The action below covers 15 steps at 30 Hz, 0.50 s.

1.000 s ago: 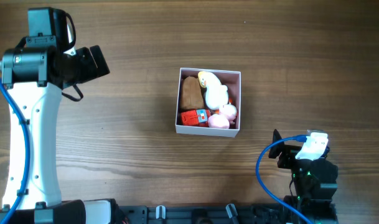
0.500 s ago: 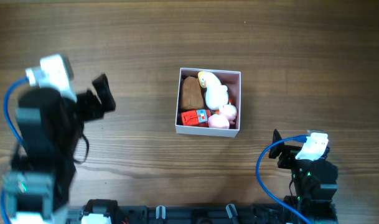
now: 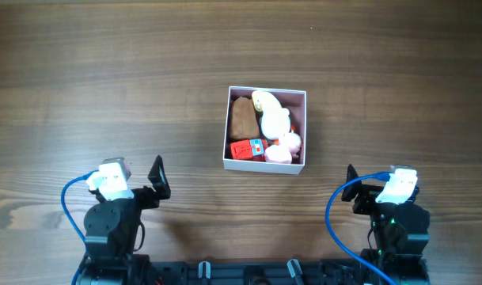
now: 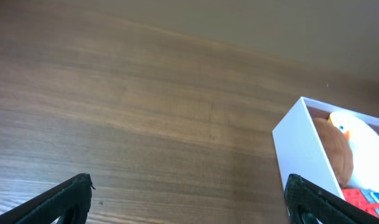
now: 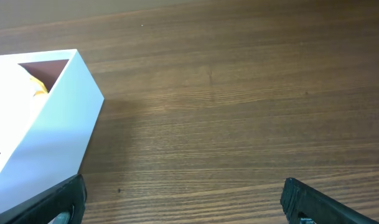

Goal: Pack container

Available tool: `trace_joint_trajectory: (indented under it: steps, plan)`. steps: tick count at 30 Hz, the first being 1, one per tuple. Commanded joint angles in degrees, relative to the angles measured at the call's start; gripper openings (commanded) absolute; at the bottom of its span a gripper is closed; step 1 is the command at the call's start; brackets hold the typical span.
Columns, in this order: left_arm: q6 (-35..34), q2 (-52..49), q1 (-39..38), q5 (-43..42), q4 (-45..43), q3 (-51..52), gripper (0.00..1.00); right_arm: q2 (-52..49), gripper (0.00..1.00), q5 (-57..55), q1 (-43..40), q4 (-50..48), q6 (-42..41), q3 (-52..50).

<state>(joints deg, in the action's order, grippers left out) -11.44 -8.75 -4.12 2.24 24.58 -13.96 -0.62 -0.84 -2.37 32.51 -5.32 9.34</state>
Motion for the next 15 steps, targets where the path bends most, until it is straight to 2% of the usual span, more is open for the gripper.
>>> trace_joint_trajectory:
  steps: [1,15]
  plan:
    - [0.48,0.9,-0.11,-1.77,-0.63,2.01,1.0,0.42,0.99,0.94,-0.24,0.02,-1.05,-0.46]
    - [0.5,5.33,-0.17,-3.28,-4.2,7.69,1.0,0.42,1.0,0.94,-0.24,0.02,-1.05,-0.46]
